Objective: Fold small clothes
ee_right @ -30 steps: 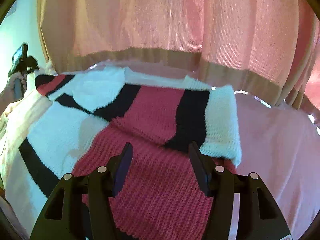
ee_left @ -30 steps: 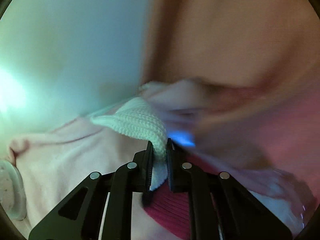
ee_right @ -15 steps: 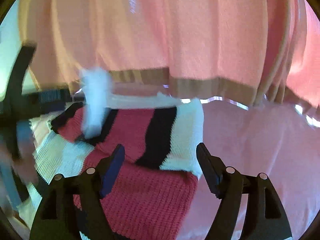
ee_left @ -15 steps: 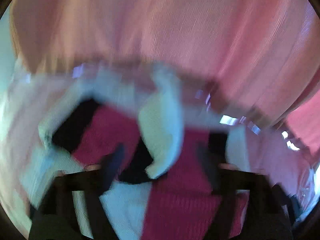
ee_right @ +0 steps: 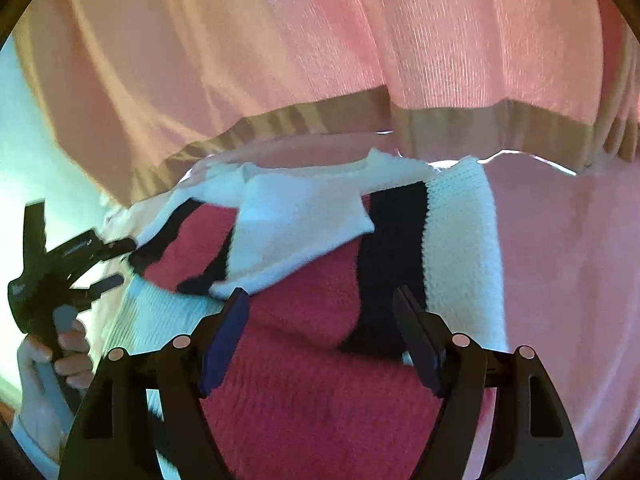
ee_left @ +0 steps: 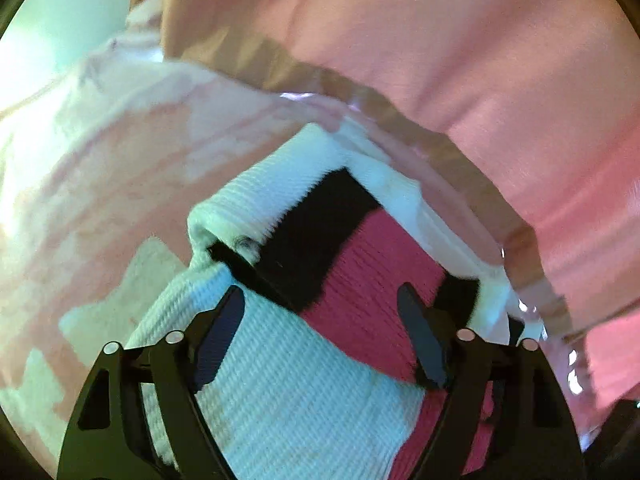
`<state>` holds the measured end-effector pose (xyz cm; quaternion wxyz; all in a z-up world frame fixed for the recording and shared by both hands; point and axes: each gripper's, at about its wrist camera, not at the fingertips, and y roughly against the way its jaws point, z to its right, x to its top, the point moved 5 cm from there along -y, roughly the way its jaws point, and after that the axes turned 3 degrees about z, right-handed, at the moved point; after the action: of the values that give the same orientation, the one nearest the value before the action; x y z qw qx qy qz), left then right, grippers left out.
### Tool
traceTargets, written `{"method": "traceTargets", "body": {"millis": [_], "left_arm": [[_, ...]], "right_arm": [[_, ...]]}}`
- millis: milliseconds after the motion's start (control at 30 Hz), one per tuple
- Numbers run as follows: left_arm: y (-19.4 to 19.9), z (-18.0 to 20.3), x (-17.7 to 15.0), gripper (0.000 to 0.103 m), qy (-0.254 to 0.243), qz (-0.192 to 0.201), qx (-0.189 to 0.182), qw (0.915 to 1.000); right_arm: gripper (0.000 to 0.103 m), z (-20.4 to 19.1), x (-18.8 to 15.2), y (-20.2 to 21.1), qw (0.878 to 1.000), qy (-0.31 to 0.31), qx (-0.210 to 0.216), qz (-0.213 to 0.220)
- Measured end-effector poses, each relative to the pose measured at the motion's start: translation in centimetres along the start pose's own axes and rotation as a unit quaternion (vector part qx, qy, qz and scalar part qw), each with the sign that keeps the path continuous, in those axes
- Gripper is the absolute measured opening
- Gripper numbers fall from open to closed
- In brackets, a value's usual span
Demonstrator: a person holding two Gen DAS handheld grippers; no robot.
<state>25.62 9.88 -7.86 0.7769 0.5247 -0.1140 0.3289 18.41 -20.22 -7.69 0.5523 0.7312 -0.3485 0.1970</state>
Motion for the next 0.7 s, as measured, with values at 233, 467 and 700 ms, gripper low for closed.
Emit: {"method": "traceTargets", "body": {"millis": [233,467,700], "left_arm": [[-5.0,-4.0,0.8,0.027,0.094,-0.066,-0.009,0.9933],[-2.9,-3.5,2.9,0.007,0.099,-0.010,-0.028,0.9947],[-4.9,-3.0,1.2,0.007,0.071,-0.051,-0.008,0.9961]], "right_arm": [[0.057,2.7,1.4,-7.2,0.989,-0.140,0.022,-0.034],[0.006,0.8,5.2,-3.7,0.984,-0.148,0.085,0.048],[0.005,4.0,2.4,-1.8,0.998,-0.059,-0.014,0.016]]}}
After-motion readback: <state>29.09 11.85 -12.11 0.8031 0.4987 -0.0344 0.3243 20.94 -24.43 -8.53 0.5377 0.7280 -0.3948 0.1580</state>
